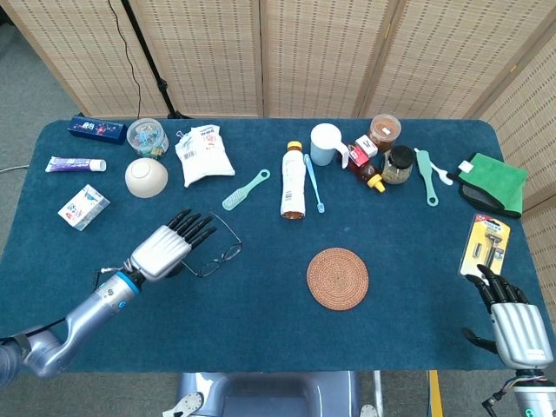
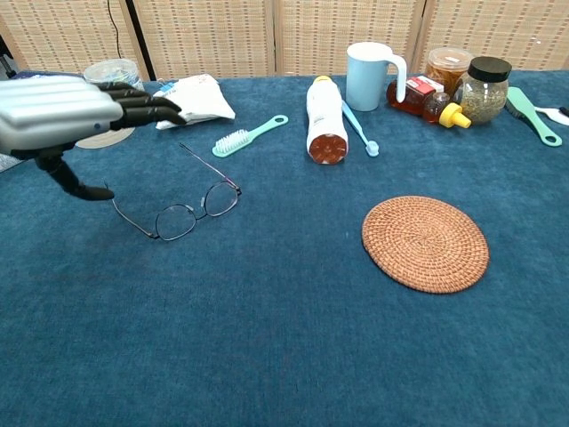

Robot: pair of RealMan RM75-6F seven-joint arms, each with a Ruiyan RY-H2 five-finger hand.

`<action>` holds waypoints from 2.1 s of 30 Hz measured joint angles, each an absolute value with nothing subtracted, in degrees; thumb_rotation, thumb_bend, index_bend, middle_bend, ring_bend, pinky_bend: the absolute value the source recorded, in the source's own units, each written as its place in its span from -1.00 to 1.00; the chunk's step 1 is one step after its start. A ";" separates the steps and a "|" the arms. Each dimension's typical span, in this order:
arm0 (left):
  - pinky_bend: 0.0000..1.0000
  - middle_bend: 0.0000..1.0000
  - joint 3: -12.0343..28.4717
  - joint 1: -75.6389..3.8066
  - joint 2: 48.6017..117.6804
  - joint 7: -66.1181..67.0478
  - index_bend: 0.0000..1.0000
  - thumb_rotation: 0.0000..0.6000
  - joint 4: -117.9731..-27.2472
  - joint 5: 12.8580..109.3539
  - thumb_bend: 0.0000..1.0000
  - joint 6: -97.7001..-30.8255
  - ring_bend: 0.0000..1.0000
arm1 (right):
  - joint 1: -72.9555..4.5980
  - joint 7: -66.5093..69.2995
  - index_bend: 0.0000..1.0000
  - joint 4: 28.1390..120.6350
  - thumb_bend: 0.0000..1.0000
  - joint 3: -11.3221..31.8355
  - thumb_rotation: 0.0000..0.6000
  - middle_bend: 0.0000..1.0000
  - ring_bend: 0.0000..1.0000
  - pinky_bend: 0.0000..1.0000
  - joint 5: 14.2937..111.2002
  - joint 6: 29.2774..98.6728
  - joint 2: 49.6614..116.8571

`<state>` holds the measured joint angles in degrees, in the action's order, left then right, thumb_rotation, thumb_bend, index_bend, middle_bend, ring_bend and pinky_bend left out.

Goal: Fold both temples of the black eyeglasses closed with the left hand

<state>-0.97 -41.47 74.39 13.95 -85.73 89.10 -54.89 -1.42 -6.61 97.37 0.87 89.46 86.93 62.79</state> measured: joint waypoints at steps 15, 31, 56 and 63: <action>-1.00 -1.00 -4.64 -39.87 76.73 13.40 -0.61 1.00 -80.60 93.82 -0.56 -55.80 -1.00 | -0.39 -6.97 -0.63 98.04 -0.93 0.43 1.00 -0.79 -0.66 -0.49 90.06 88.28 62.51; -1.00 -1.00 -5.16 -39.24 76.82 15.01 -0.57 1.00 -80.73 89.63 -0.56 -51.02 -1.00 | 0.19 -6.44 -0.63 97.80 -0.93 0.30 1.00 -0.79 -0.66 -0.48 90.01 88.61 62.32; -1.00 -1.00 -4.00 -40.83 80.19 15.48 -0.63 1.00 -86.58 89.26 -0.59 -48.98 -1.00 | 1.15 -4.99 -0.63 96.76 -0.93 0.40 1.00 -0.80 -0.66 -0.44 89.62 89.41 62.30; -1.00 -1.00 -3.99 -40.35 79.86 14.72 -1.00 1.00 -86.28 91.15 -0.59 -52.05 -1.00 | 1.23 -4.55 -0.63 96.44 -0.94 0.41 1.00 -0.80 -0.66 -0.44 89.57 89.35 62.27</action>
